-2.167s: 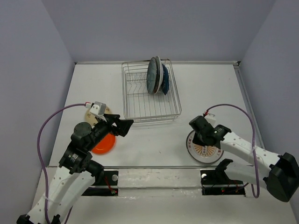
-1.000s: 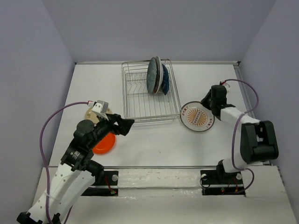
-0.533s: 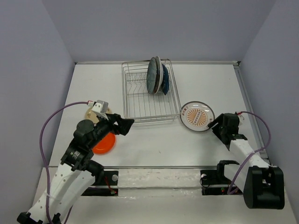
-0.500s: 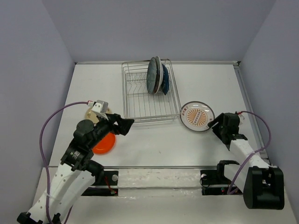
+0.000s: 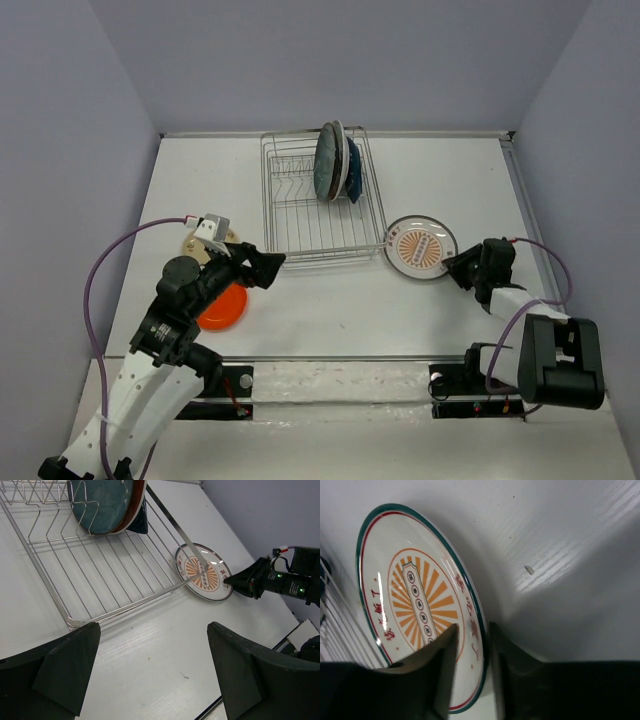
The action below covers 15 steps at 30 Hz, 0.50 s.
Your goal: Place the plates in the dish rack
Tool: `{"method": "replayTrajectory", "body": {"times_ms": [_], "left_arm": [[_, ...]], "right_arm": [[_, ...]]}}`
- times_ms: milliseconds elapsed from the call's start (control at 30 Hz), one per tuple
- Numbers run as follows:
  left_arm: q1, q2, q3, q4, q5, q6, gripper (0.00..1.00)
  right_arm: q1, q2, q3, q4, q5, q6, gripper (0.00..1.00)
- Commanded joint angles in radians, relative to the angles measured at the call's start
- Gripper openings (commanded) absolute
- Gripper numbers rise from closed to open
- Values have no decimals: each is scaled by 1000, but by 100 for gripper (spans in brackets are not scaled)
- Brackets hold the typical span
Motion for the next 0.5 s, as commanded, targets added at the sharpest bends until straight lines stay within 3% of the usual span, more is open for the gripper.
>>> {"method": "replayTrajectory", "body": {"times_ms": [0, 33, 267, 367, 467], "left_arm": [[12, 3, 6, 50, 17, 7, 99], [13, 3, 6, 53, 17, 7, 99], [19, 0, 3, 59, 30, 4, 99], [27, 5, 2, 65, 40, 2, 99], [30, 5, 2, 67, 41, 1, 99]], "right_arm": [[-4, -113, -45, -49, 93, 41, 18], [-4, -148, -37, -72, 117, 25, 8], [-4, -527, 110, -356, 361, -116, 7], [-4, -683, 212, -356, 341, -170, 7], [-4, -614, 413, -359, 236, -204, 7]]}}
